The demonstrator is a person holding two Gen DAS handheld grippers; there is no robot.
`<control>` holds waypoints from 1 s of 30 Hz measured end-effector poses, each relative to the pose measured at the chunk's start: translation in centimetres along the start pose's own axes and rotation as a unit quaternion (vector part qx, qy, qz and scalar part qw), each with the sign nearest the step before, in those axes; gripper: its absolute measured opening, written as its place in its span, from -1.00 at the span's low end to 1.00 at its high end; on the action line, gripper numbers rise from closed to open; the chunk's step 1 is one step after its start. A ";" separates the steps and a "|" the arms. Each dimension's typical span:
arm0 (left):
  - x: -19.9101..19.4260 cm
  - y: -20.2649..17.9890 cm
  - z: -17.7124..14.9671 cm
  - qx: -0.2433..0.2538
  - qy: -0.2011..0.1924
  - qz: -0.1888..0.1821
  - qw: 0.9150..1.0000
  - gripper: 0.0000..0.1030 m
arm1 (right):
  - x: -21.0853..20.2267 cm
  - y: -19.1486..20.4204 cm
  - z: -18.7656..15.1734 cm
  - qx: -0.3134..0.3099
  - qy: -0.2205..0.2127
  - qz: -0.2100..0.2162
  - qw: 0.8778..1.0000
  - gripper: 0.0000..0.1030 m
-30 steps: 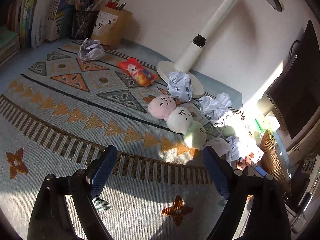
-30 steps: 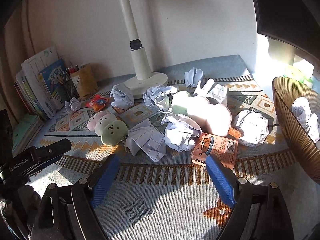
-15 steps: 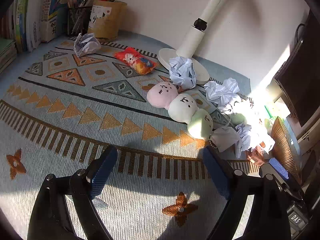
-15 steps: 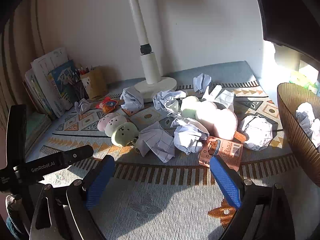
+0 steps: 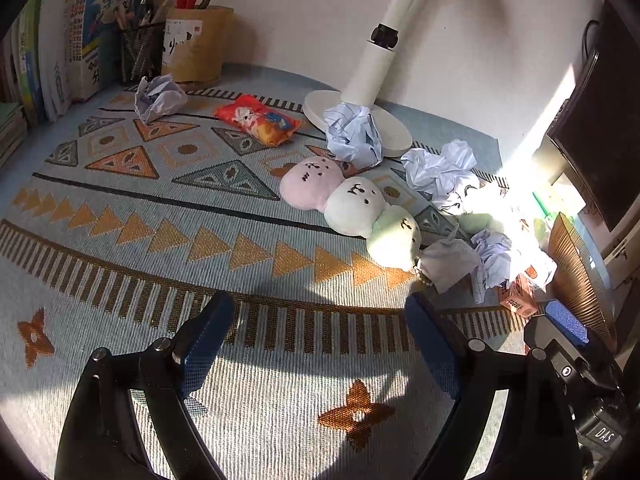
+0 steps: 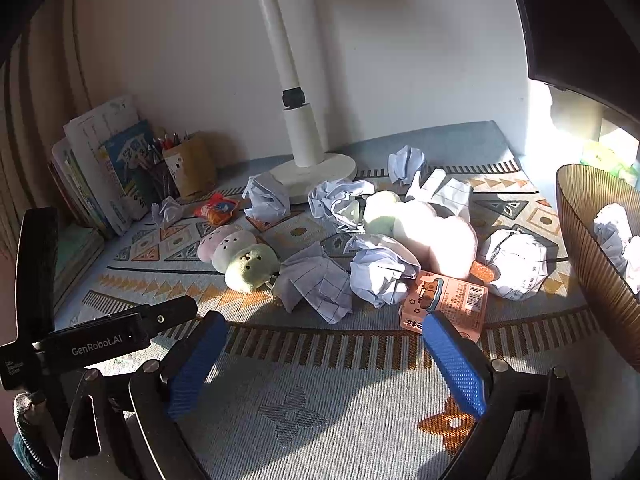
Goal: Organize objects
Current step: 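Grasp the plush stack with the left tool while the right grasps crumpled lined paper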
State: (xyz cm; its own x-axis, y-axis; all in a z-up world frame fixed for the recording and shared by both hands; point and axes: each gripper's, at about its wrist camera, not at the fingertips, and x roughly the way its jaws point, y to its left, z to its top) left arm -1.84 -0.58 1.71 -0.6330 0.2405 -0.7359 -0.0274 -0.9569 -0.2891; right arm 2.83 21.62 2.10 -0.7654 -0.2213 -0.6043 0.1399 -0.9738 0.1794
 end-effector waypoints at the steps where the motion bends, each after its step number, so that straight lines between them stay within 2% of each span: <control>1: 0.0 0.0 0.0 0.000 0.001 0.001 1.000 0.68 | 0.0 0.0 0.0 0.000 0.000 0.000 1.000 0.91; 7: -0.1 -0.1 0.3 -0.004 0.002 0.011 1.000 0.68 | 0.1 -0.1 0.0 0.005 0.004 0.005 1.000 0.92; 9: 0.1 0.3 0.9 -0.034 0.010 0.000 0.999 0.68 | 0.2 -0.4 0.0 0.011 0.006 0.008 1.000 0.92; 12: 0.9 1.0 2.5 -0.105 0.030 -0.034 0.993 0.68 | 0.0 -0.7 0.2 0.020 0.003 0.022 1.000 0.92; 15: 2.6 0.6 4.0 -0.130 0.047 -0.022 0.990 0.68 | 0.7 -0.9 1.0 0.038 0.033 0.069 0.996 0.89; 17: 4.0 -0.1 4.7 -0.135 0.049 -0.007 0.990 0.68 | 1.8 -0.4 1.8 0.037 0.061 0.064 0.995 0.67; 18: 4.8 -0.4 5.0 -0.138 0.058 -0.006 0.989 0.68 | 2.6 0.0 2.2 0.028 0.077 0.060 0.995 0.64; 19: 5.1 -1.0 5.4 -0.136 0.052 0.005 0.989 0.68 | 3.6 0.5 2.5 0.017 0.093 0.059 0.994 0.57; 20: 5.4 -1.6 5.7 -0.132 0.043 0.013 0.990 0.68 | 4.5 0.8 2.8 0.009 0.101 0.058 0.993 0.42; 22: 6.1 -2.9 6.1 -0.121 0.031 0.030 0.992 0.68 | 5.8 1.0 3.1 0.007 0.099 0.055 0.993 0.39; 24: 7.2 -3.9 6.2 -0.106 0.041 0.034 0.993 0.66 | 6.8 0.8 3.4 0.012 0.100 0.040 0.994 0.39; 25: 7.5 -4.2 6.2 -0.097 0.042 0.042 0.994 0.61 | 7.1 0.8 3.6 0.016 0.101 0.041 0.994 0.39; 27: 7.6 -4.3 6.2 -0.072 0.038 0.047 0.996 0.23 | 7.7 0.8 3.8 0.015 0.101 0.040 0.994 0.35; 28: 7.6 -4.2 6.3 -0.061 0.037 0.046 0.996 0.10 | 7.9 1.0 3.8 0.008 0.103 0.041 0.994 0.08; 29: 7.5 -3.9 6.3 -0.055 0.039 0.035 0.997 -0.01 | 7.9 1.1 3.7 0.002 0.106 0.047 0.993 0.00; 30: 7.4 -3.6 6.3 -0.052 0.041 0.027 0.997 -0.03 | 7.7 1.3 3.5 -0.002 0.104 0.051 0.993 0.00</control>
State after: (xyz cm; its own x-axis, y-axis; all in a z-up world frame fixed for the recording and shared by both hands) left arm -11.33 3.57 1.18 -0.5661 0.2052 -0.7984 0.0888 -0.9477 -0.3065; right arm -5.08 18.86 0.43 -0.6009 -0.3252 -0.7301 0.2130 -0.9456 0.2459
